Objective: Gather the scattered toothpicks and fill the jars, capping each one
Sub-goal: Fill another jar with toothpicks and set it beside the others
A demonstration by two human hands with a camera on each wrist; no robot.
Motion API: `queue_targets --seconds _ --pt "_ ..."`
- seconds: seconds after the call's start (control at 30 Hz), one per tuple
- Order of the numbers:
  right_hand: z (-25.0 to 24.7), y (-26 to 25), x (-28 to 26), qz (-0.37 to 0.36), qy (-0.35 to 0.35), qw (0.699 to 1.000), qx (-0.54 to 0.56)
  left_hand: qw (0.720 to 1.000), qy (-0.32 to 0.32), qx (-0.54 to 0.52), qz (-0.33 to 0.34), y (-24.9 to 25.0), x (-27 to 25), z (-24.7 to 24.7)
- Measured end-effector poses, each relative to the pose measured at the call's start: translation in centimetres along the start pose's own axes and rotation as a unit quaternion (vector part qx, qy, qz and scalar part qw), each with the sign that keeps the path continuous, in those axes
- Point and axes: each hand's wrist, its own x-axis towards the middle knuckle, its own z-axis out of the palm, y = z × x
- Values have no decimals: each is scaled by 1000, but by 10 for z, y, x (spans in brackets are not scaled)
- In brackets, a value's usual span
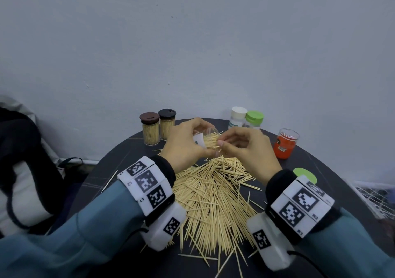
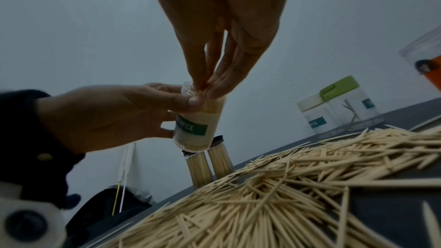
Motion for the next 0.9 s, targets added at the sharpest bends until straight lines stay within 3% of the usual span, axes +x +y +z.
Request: queue_targets --seconds 0.23,0.53,0.67,0.77,0.9 --pt "-5 2 4 -3 29 999 -16 1000 -4 3 -7 2 1 -1" --pt "-2 1 5 -12 -9 999 -30 1000 -3 -13 -18 3 2 -4" --pt "-16 4 19 25 -20 997 -66 999 8 -35 -33 3 6 -10" --pt "-21 17 37 98 -146 962 -208 997 10 -62 -50 3 10 -15" --pt "-15 37 63 163 -223 880 -386 995 19 -80 -63 0 15 -22"
